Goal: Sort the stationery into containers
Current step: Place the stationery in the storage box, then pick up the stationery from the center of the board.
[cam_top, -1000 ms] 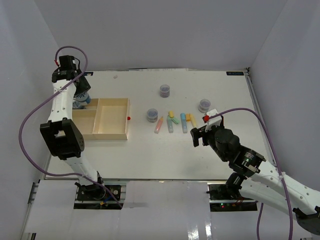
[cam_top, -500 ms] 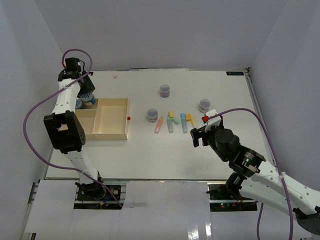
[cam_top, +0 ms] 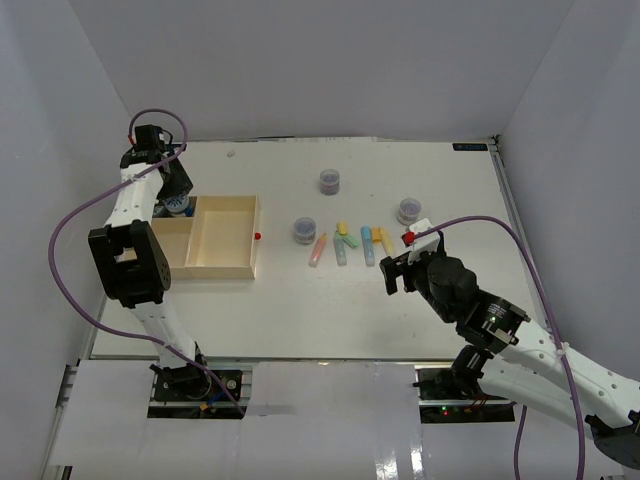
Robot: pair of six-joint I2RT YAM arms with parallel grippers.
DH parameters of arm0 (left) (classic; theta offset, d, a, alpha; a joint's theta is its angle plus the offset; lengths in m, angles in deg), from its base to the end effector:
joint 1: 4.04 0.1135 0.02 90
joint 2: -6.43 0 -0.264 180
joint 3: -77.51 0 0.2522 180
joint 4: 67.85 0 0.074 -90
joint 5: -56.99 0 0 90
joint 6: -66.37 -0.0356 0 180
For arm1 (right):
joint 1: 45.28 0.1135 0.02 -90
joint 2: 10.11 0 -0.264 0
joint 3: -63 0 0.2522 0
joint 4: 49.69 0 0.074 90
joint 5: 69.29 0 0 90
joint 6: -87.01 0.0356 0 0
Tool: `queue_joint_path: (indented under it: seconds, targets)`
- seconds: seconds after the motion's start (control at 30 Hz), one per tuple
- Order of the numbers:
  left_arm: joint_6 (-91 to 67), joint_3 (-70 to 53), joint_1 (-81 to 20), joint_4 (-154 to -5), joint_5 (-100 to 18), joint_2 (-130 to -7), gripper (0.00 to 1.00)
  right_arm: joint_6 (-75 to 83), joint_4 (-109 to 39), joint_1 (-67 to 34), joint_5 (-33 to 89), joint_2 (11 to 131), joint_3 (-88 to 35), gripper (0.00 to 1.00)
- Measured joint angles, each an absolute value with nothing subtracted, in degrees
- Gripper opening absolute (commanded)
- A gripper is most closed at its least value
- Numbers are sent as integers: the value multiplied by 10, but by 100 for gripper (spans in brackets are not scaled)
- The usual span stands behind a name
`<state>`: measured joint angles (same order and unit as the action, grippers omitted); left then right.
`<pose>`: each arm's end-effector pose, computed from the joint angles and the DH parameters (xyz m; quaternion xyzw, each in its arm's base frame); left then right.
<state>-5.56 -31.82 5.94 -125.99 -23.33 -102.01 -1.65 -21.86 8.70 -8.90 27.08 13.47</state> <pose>0.4074 0.0778 0.2761 -0.2548 0.9218 0.0609 0.2859 0.1067 0.1168 0.2989 -0.2025 0.7583 0.0915 0.6128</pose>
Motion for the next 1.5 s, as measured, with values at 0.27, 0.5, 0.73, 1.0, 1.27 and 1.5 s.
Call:
queue_joint_path:
  seconds: [0.27,0.5,0.73,1.0,1.27,1.5]
  targets:
    - [-52,-318,60,-1259,-239,-1020,87,-12,-219,87,-92,278,135,90]
    - [-51,-319,60,-1257,-252,-1020,95,14,-219,72,-101,322,134,90]
    - [-44,-269,60,-1251,-305,-954,98,62,-213,-34,-78,428,106,90]
    - [-36,-106,-4,-1218,-363,-740,98,94,-213,-192,-37,613,-29,90]
    - [-54,11,-122,-1199,-402,-607,98,99,-227,-263,3,813,-165,90]
    - [-56,83,-120,-1211,-427,-482,98,90,-230,-286,24,941,-254,92]
